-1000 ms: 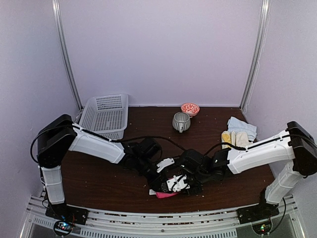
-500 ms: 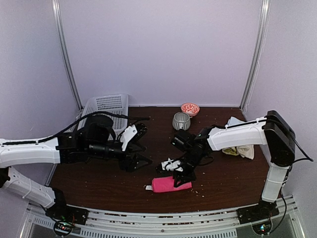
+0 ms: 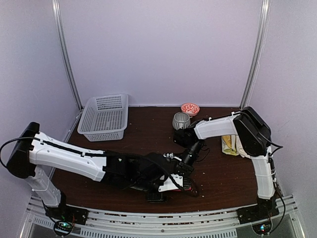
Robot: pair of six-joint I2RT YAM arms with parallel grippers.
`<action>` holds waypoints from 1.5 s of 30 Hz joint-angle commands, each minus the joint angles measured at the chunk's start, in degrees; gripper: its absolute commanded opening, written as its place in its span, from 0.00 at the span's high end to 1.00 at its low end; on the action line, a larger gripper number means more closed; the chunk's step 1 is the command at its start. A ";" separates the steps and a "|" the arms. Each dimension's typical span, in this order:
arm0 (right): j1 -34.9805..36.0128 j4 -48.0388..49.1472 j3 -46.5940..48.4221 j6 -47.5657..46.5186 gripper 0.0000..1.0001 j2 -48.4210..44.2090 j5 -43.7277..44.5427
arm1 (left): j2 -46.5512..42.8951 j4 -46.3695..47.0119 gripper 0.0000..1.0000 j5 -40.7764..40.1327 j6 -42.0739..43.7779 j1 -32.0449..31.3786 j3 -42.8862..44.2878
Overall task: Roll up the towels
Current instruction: Roll the towel at the center of the board.
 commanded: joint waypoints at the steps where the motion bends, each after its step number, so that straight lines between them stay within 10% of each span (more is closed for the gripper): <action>1: 1.28 -2.26 -3.80 0.06 0.95 7.91 12.93 | 4.79 -1.59 0.31 -8.87 4.92 0.12 4.61; 4: 0.88 -3.48 -3.14 -0.32 0.95 8.95 11.89 | 8.41 -1.14 0.05 -12.19 6.59 0.12 5.53; 8: 0.46 -4.00 -2.72 -0.42 0.95 9.81 11.60 | 12.11 -0.60 0.02 -13.33 8.40 0.12 6.38; 45: -1.47 -9.12 -0.61 -6.22 0.81 4.85 6.73 | 23.97 -5.20 0.62 -9.40 5.67 1.60 13.98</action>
